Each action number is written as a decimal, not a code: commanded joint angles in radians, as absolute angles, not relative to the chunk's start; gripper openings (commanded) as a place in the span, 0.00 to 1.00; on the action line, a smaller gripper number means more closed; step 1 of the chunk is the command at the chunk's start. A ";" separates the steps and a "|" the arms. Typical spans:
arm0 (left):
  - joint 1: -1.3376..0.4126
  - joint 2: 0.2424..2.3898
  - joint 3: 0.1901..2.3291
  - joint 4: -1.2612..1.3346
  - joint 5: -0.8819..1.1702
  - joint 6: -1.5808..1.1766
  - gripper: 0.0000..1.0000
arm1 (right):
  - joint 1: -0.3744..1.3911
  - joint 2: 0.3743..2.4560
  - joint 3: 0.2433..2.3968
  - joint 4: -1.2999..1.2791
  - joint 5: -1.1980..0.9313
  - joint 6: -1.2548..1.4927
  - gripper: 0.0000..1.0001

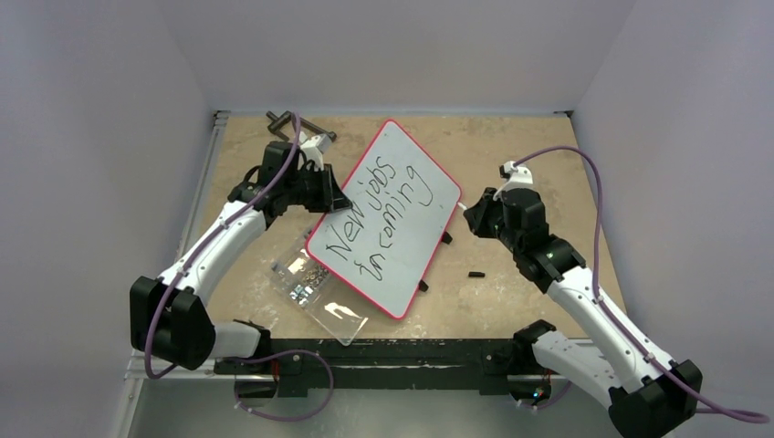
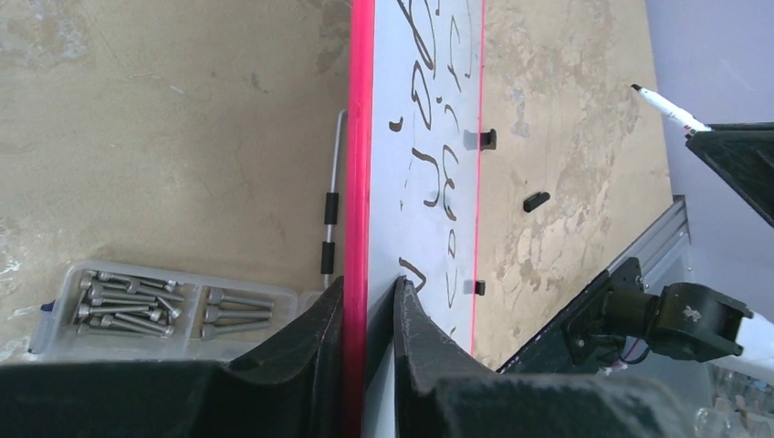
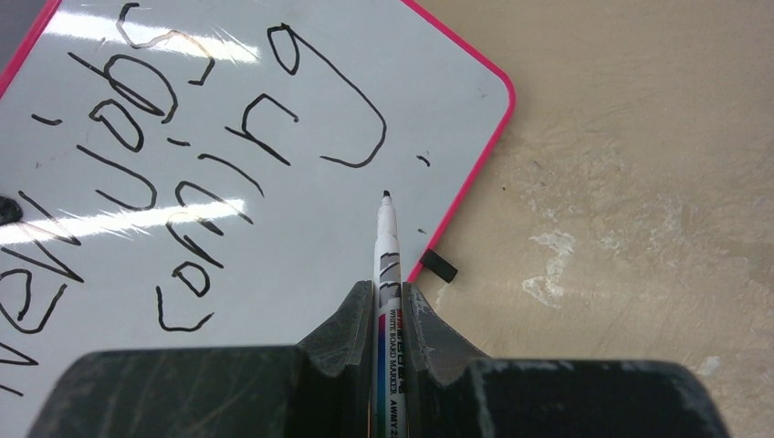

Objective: Write a sentence on the whiteboard
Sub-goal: Place the whiteboard on the whiteboard stand.

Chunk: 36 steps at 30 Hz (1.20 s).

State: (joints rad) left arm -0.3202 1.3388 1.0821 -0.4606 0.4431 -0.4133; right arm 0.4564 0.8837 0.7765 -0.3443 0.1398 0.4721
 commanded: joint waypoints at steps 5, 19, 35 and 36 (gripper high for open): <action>-0.334 1.313 1.017 -0.621 0.151 -0.243 0.20 | 0.457 0.888 0.775 -0.307 0.146 0.466 0.00; -0.335 1.286 1.037 -0.620 0.152 -0.229 0.29 | 0.457 0.897 0.769 -0.301 0.141 0.466 0.00; -0.338 1.286 1.074 -0.618 0.172 -0.218 0.38 | 0.457 0.903 0.759 -0.291 0.142 0.467 0.00; -0.339 1.284 1.078 -0.618 0.173 -0.218 0.39 | 0.457 0.903 0.758 -0.291 0.141 0.468 0.00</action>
State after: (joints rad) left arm -0.3412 1.2884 1.0527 -0.5591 0.2199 -0.2646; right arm 0.4564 0.8978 0.7635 -0.3286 0.1394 0.4717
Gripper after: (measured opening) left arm 0.383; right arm 0.094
